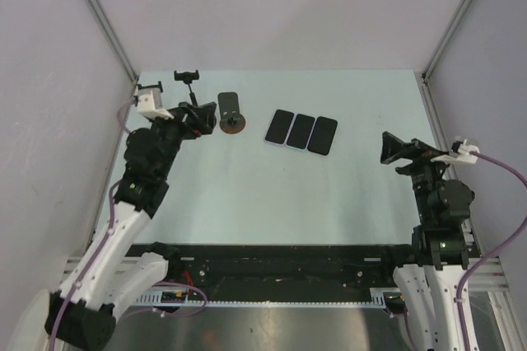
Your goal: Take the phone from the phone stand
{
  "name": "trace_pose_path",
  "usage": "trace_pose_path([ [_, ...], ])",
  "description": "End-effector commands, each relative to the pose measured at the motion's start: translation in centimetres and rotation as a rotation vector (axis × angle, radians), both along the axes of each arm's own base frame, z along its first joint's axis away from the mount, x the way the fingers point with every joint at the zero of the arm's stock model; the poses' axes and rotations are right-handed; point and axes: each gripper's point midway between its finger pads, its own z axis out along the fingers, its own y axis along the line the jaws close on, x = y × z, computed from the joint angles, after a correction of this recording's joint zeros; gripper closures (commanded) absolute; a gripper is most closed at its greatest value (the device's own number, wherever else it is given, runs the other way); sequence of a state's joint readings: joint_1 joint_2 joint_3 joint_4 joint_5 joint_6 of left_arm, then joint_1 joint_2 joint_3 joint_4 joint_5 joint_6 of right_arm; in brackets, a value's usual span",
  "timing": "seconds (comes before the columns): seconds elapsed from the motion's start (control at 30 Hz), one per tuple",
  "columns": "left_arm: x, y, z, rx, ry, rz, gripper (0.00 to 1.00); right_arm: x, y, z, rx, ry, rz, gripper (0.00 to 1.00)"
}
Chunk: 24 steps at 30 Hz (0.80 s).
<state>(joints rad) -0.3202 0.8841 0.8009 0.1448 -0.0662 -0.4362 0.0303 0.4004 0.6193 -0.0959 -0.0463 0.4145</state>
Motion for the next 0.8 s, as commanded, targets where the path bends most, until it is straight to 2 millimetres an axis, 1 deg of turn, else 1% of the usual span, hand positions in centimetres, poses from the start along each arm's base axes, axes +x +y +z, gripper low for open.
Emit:
trace_pose_path([
  [0.0, -5.5, 2.1, 5.3, 0.057, -0.162, 0.001, 0.00, -2.6, -4.4, 1.5, 0.025, -0.054, -0.243, 0.00],
  [0.07, -7.1, 3.1, 6.2, 0.104, -0.227, 0.030, 0.00, -3.6, -5.3, 2.0, 0.031, -0.082, -0.292, 0.00],
  [0.1, -9.2, 4.0, 7.9, 0.105, -0.306, 0.045, 0.00, -4.5, -5.7, 2.7, 0.032, -0.111, -0.308, 0.00],
  [0.13, -9.9, 4.7, 8.3, 0.155, -0.342, 0.071, 0.00, -5.0, -6.0, 3.2, 0.029, -0.129, -0.327, 0.00],
  [0.17, -10.5, 5.3, 8.2, 0.176, -0.363, 0.093, 0.00, -5.4, -6.6, 3.4, 0.006, -0.139, -0.361, 0.00],
  [0.2, -12.0, 6.2, 9.1, 0.177, -0.413, 0.122, 0.00, -6.0, -6.7, 3.9, -0.009, -0.161, -0.368, 0.00],
  [0.23, -12.7, 6.9, 9.2, 0.196, -0.438, 0.152, 0.00, -6.3, -7.0, 4.2, -0.025, -0.168, -0.380, 0.00],
  [0.27, -13.1, 7.4, 8.8, 0.208, -0.446, 0.175, 0.00, -6.7, -7.4, 4.5, -0.032, -0.172, -0.403, 0.00],
  [0.3, -13.7, 7.7, 8.9, 0.217, -0.472, 0.181, 0.00, -6.9, -7.5, 4.6, -0.070, -0.169, -0.409, 0.00],
  [0.33, -15.4, 8.3, 9.6, 0.224, -0.534, 0.198, 0.00, -7.0, -7.4, 4.6, -0.087, -0.161, -0.403, 0.00],
  [0.37, -15.3, 8.3, 8.7, 0.232, -0.536, 0.201, 0.00, -7.3, -7.8, 4.8, -0.101, -0.159, -0.429, 0.00],
  [0.4, -16.1, 8.6, 8.9, 0.220, -0.571, 0.215, 0.00, -7.4, -8.1, 4.7, -0.139, -0.151, -0.445, 0.00],
  [0.43, -16.9, 9.1, 8.4, 0.203, -0.600, 0.234, 0.00, -7.5, -8.1, 4.7, -0.159, -0.147, -0.441, 0.00],
  [0.47, -17.5, 9.4, 8.5, 0.190, -0.626, 0.243, 0.00, -7.6, -8.7, 4.5, -0.166, -0.135, -0.474, 0.00],
  [0.5, -18.0, 9.7, 8.7, 0.213, -0.663, 0.264, 0.00, -7.6, -8.9, 4.4, -0.192, -0.125, -0.489, 0.00],
  [0.53, -18.1, 9.8, 8.2, 0.222, -0.671, 0.270, 0.00, -7.6, -9.1, 4.2, -0.198, -0.112, -0.501, 0.00],
  [0.57, -18.9, 10.1, 8.4, 0.215, -0.697, 0.280, 0.00, -7.3, -9.2, 3.9, -0.209, -0.097, -0.507, 0.00],
  [0.63, -19.1, 10.5, 8.1, 0.199, -0.702, 0.298, 0.00, -7.1, -9.4, 3.6, -0.218, -0.083, -0.529, 0.00],
  [0.7, -18.9, 10.7, 7.8, 0.173, -0.690, 0.305, 0.00, -6.4, -9.3, 2.6, -0.214, -0.064, -0.528, 0.00],
  [0.77, -18.8, 10.5, 7.6, 0.167, -0.684, 0.297, 0.00, -5.8, -8.9, 2.3, -0.207, -0.068, -0.510, 0.00],
])
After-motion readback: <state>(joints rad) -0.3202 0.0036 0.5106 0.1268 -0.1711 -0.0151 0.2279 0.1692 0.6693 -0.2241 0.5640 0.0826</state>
